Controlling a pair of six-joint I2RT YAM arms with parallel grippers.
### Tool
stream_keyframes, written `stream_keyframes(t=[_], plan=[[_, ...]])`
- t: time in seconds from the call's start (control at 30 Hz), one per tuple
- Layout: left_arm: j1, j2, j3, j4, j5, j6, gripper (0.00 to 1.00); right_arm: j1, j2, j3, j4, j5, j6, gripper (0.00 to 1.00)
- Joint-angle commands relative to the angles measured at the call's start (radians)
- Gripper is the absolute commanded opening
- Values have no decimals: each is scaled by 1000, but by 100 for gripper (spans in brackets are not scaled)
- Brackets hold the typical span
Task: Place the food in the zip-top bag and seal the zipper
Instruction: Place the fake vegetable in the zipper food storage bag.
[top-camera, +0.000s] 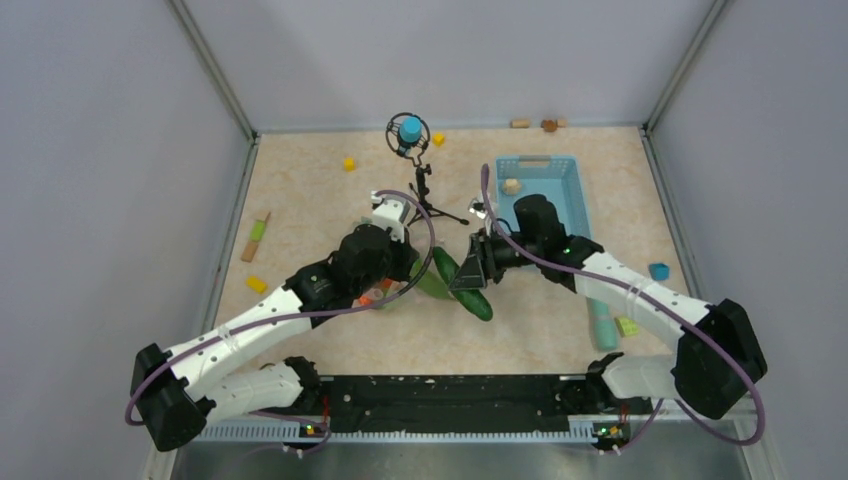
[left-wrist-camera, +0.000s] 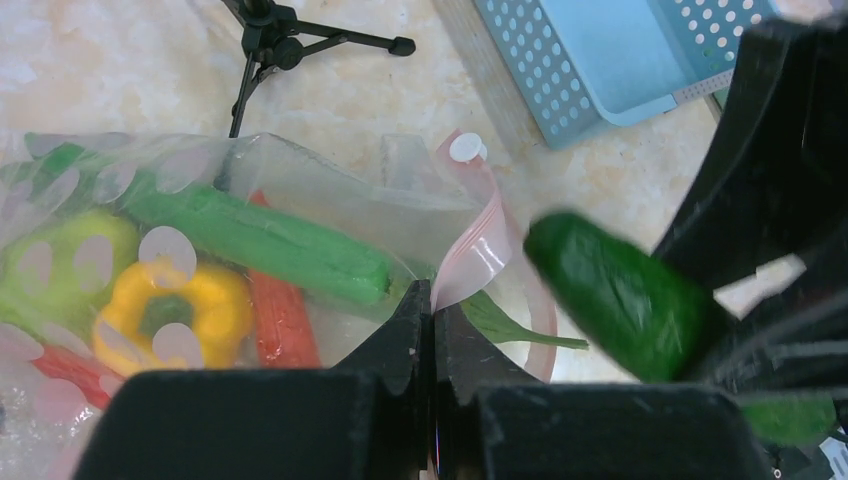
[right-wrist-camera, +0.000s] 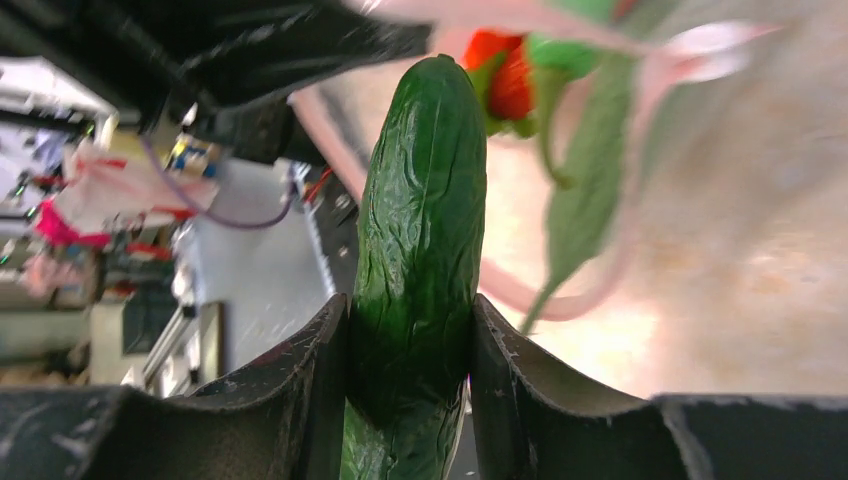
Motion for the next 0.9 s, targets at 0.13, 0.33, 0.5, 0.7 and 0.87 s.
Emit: stream_keyframes(t=[0.13, 0.33, 0.5, 0.7, 0.87], plan=[[3, -30, 9, 9, 113, 16, 0, 80, 7, -30, -11, -99, 120, 5], [1, -53, -9, 51, 358, 76, 0, 84, 120, 50, -60, -57, 128, 5], [2, -64, -19, 69, 405, 103, 0, 85, 218, 124, -48, 25, 192, 5], [2, -56, -24, 66, 428, 108, 0, 86, 269, 140, 87, 161, 364, 11], [1, -39, -27, 90, 439, 93, 0, 100, 263, 89, 198, 267, 494, 23]])
